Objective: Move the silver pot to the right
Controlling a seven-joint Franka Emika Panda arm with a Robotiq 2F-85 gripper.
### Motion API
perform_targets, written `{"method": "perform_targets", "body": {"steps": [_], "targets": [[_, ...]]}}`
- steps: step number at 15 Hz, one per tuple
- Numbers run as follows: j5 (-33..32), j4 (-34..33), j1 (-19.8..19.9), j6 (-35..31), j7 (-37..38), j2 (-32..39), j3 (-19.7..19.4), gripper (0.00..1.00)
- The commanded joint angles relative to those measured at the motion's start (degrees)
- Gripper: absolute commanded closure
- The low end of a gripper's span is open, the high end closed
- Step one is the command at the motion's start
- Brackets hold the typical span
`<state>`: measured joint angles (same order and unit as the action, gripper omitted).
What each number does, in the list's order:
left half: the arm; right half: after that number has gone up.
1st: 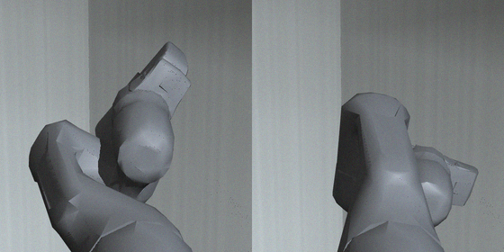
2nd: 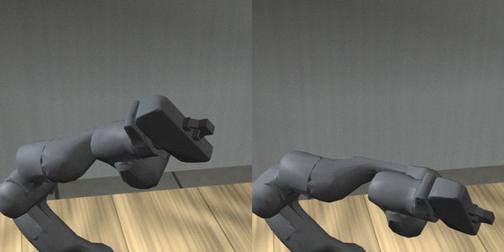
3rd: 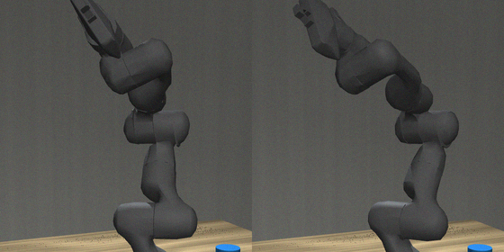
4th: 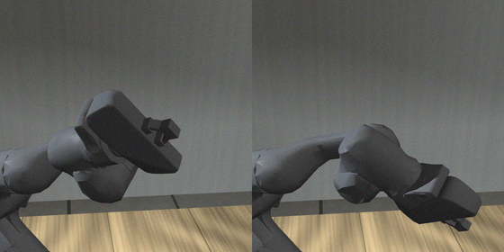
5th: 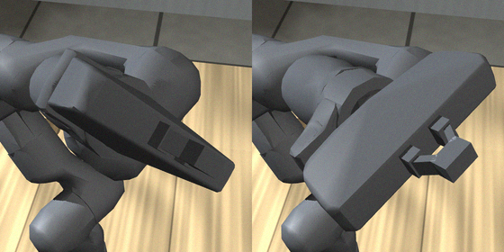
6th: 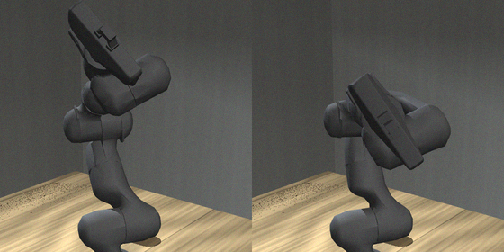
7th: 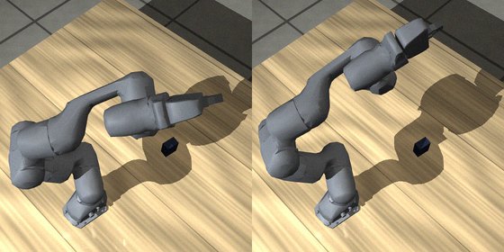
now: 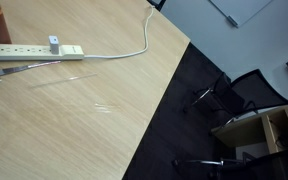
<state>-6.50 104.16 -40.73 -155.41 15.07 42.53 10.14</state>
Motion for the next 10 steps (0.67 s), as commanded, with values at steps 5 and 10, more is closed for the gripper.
{"method": "perform_targets", "body": {"steps": [5,10], "targets": [[4.4,1.3,6.1,5.1,-7.7,-7.4,6.5,0.99],[10.1,2.1,11.7,15.3,-12.4,-17.0,12.1,0.99]]}}
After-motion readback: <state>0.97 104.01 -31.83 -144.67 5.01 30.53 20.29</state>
